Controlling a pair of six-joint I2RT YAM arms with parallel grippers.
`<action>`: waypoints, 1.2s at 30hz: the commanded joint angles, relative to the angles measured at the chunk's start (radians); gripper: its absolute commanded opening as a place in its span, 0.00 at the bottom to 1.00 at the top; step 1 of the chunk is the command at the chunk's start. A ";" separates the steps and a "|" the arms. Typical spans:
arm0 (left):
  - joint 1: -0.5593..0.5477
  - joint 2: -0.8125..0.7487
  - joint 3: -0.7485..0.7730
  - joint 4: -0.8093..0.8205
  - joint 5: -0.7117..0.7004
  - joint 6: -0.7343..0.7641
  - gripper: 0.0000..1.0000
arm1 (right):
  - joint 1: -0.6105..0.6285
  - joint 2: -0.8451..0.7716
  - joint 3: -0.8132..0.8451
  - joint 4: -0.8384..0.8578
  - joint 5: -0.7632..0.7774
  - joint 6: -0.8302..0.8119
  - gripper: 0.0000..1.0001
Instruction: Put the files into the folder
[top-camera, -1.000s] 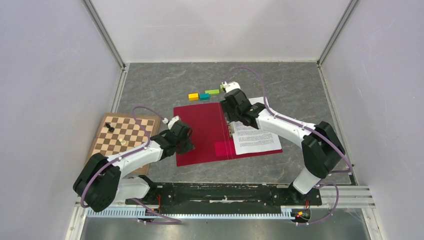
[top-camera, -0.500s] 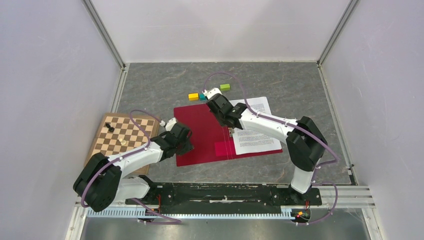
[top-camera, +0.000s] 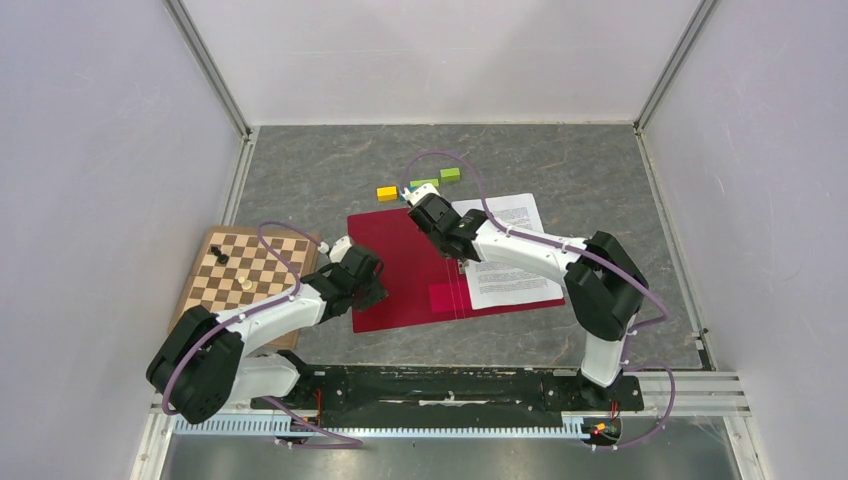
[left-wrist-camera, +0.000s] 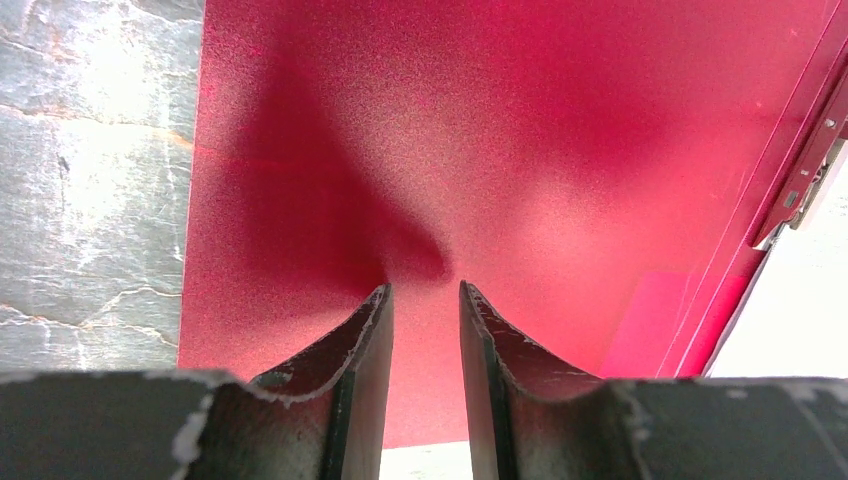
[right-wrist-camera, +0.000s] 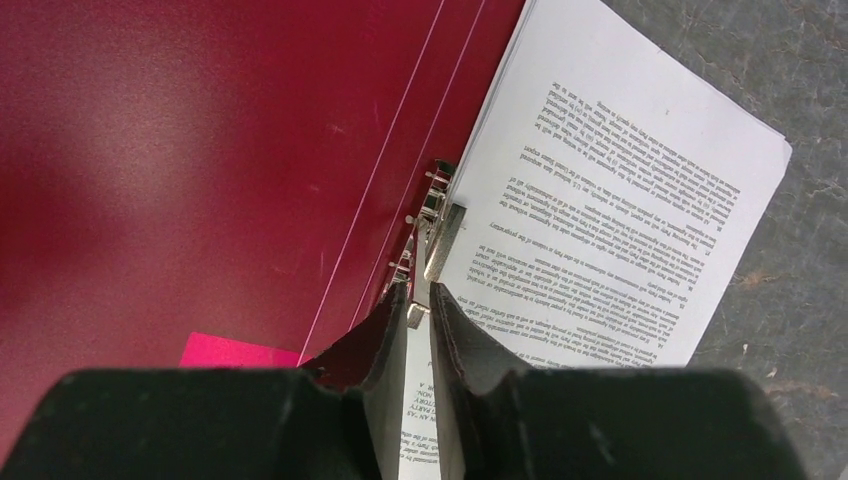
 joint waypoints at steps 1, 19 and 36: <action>-0.003 0.016 -0.026 -0.005 -0.038 -0.039 0.38 | 0.007 0.021 0.044 -0.004 0.040 -0.017 0.16; -0.003 0.027 -0.035 -0.006 -0.037 -0.068 0.33 | 0.013 -0.028 -0.055 0.012 0.031 -0.002 0.00; -0.003 0.036 -0.043 -0.040 -0.056 -0.141 0.23 | 0.009 -0.110 -0.295 0.154 0.002 0.037 0.00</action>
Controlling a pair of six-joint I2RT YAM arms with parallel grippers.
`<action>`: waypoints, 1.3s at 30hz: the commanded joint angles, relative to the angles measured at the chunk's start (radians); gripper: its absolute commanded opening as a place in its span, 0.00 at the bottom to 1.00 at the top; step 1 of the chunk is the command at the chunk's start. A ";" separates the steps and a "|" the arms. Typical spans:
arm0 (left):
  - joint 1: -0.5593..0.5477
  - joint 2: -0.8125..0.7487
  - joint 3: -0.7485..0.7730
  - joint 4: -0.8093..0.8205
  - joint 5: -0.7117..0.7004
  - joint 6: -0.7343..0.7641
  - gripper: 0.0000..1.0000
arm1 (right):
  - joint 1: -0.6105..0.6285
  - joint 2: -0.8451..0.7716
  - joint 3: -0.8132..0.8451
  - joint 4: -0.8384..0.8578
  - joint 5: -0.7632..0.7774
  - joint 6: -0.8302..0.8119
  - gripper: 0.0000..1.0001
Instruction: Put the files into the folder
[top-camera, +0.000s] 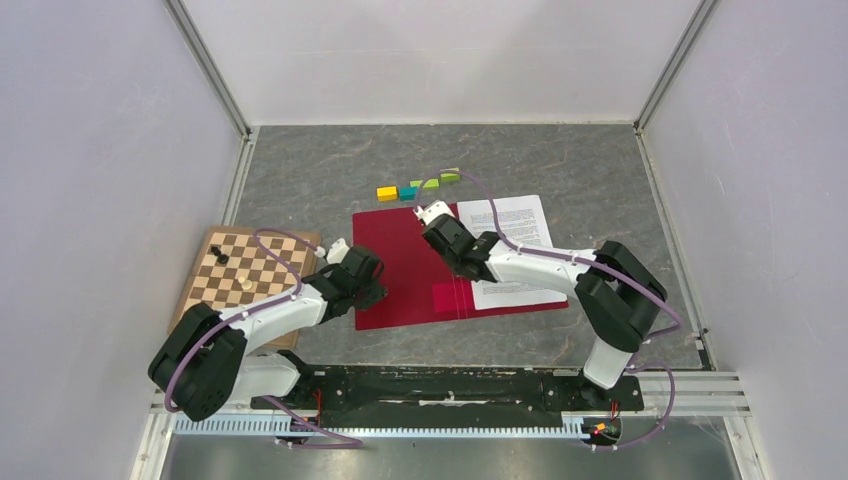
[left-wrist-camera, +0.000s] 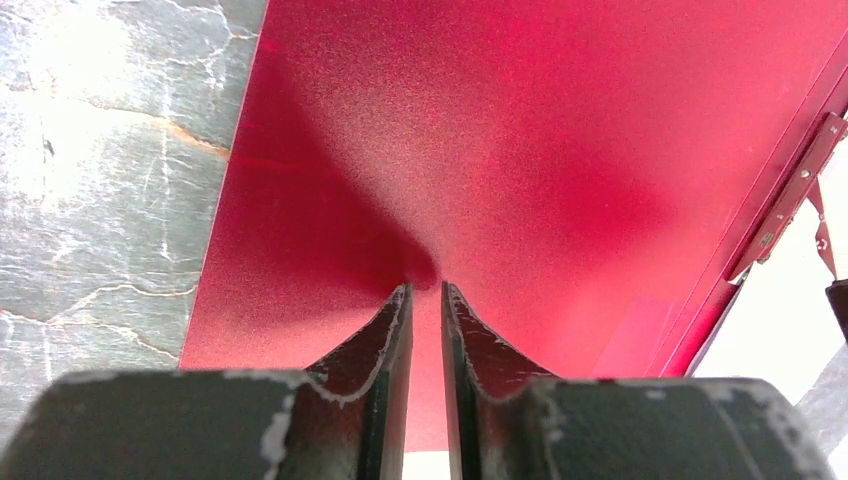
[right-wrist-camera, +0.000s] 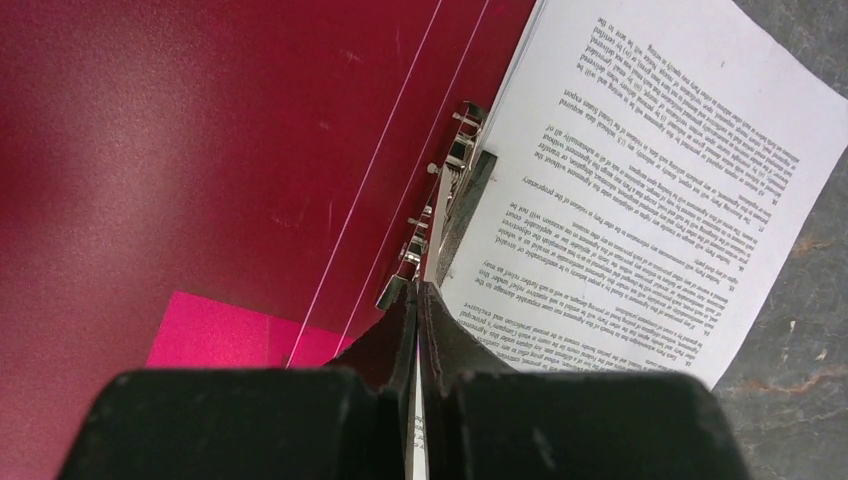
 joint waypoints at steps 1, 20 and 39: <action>-0.003 0.015 -0.033 -0.073 -0.050 -0.050 0.22 | -0.006 -0.022 -0.076 0.020 -0.016 0.020 0.00; -0.016 0.024 -0.043 -0.066 -0.050 -0.069 0.02 | -0.125 -0.029 -0.256 0.153 -0.139 0.022 0.00; -0.093 0.115 -0.078 0.020 -0.003 -0.009 0.02 | -0.237 0.018 -0.291 0.175 -0.225 0.024 0.00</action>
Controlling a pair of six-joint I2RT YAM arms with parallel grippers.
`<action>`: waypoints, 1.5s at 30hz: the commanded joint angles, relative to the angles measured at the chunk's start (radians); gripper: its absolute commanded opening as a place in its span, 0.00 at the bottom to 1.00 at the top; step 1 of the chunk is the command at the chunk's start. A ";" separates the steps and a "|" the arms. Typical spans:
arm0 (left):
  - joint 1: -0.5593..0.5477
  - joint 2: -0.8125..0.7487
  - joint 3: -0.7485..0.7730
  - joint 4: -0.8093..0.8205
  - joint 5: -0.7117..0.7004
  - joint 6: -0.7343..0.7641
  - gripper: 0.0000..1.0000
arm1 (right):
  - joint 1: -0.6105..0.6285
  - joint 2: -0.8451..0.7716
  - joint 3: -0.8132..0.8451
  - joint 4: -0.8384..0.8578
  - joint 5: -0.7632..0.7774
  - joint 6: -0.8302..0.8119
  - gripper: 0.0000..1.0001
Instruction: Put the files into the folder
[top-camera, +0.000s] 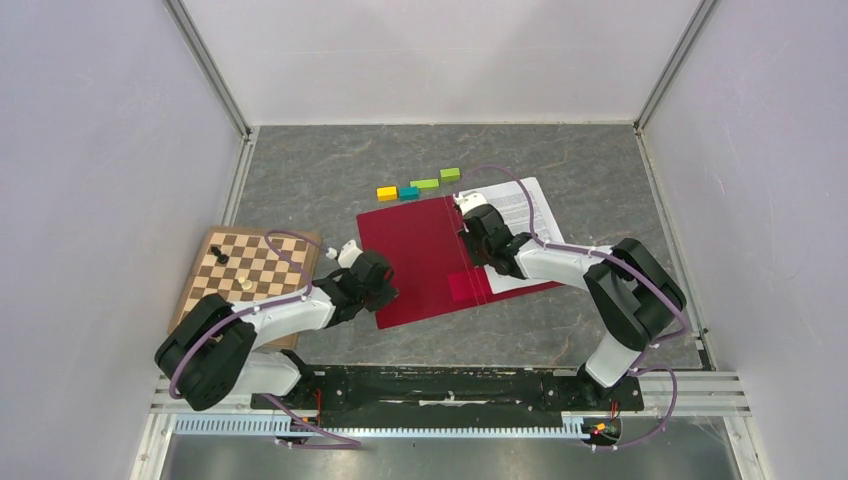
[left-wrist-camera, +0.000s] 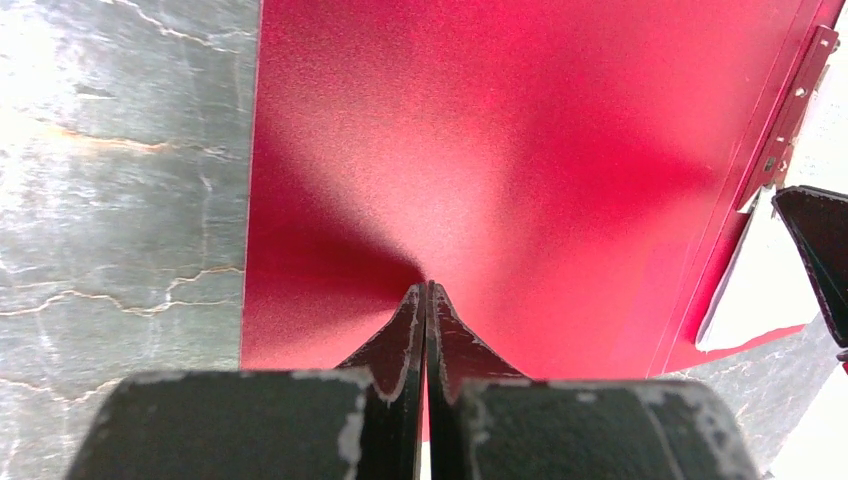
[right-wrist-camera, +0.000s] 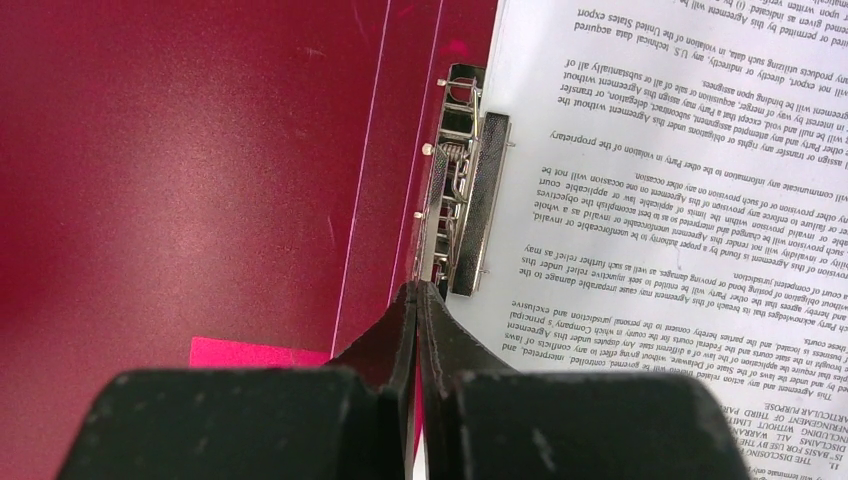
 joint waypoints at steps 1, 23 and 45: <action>-0.014 0.066 -0.055 -0.102 0.008 0.045 0.02 | -0.028 0.078 -0.052 -0.156 0.000 0.001 0.00; -0.033 0.106 -0.052 -0.050 0.019 0.050 0.02 | -0.037 0.078 -0.030 -0.165 -0.067 0.024 0.00; -0.033 0.060 -0.017 -0.097 -0.007 0.082 0.02 | -0.037 0.021 0.097 -0.218 -0.055 0.024 0.00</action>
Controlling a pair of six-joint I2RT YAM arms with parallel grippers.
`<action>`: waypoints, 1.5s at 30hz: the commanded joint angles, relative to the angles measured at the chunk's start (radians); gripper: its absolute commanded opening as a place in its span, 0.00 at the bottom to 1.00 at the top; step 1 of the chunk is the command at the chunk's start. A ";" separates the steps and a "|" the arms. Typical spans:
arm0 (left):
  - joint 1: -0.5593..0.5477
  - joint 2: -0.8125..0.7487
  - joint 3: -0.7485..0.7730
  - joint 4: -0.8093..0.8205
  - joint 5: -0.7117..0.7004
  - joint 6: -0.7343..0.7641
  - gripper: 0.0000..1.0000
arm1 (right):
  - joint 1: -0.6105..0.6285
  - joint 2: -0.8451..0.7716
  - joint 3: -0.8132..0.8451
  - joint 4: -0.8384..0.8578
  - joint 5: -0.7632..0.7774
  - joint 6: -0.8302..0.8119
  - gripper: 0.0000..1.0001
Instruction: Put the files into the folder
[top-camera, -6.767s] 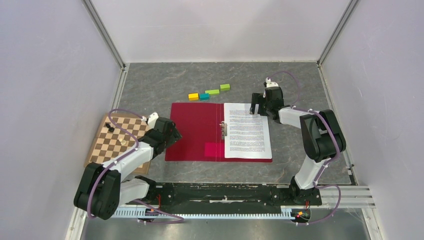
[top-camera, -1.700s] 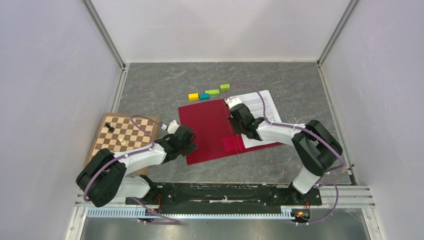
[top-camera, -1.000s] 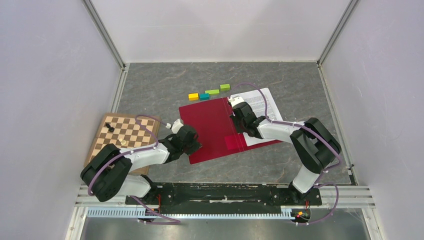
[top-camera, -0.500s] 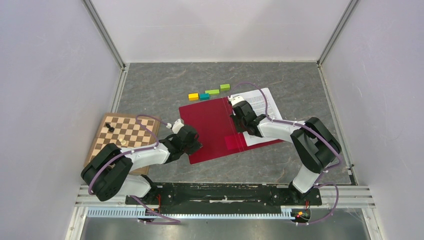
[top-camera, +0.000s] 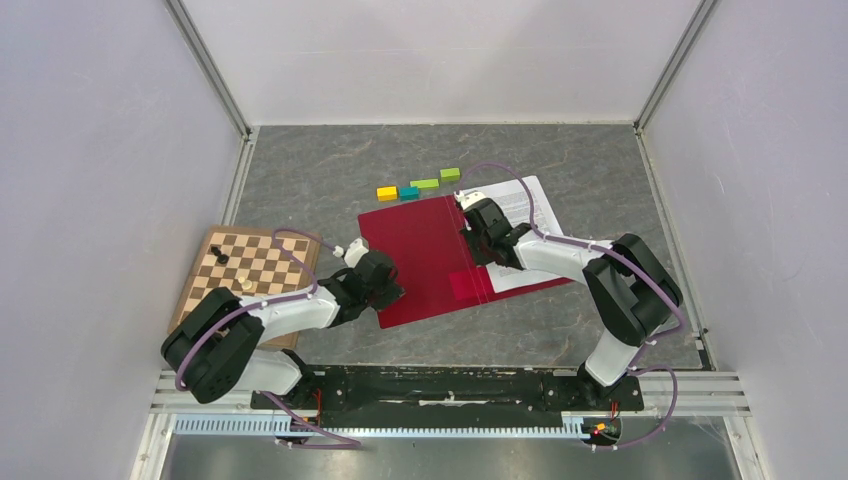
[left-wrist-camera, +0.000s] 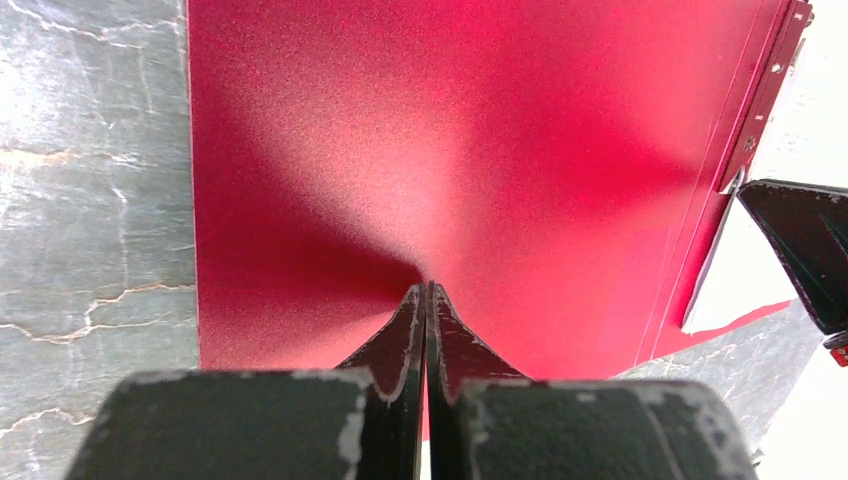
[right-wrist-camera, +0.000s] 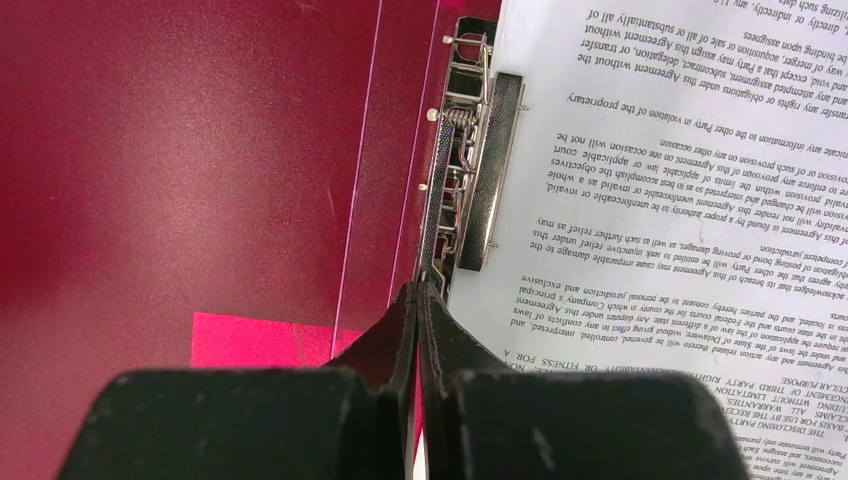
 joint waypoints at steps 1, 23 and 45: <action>-0.011 0.006 -0.012 -0.203 -0.030 0.086 0.02 | -0.007 -0.003 0.030 -0.082 -0.002 0.010 0.00; 0.064 -0.099 0.246 -0.409 0.013 0.353 0.55 | -0.006 -0.013 0.054 -0.024 0.034 -0.003 0.34; 0.326 -0.176 0.206 -0.397 0.205 0.473 0.72 | 0.031 0.103 0.102 -0.015 0.072 0.020 0.19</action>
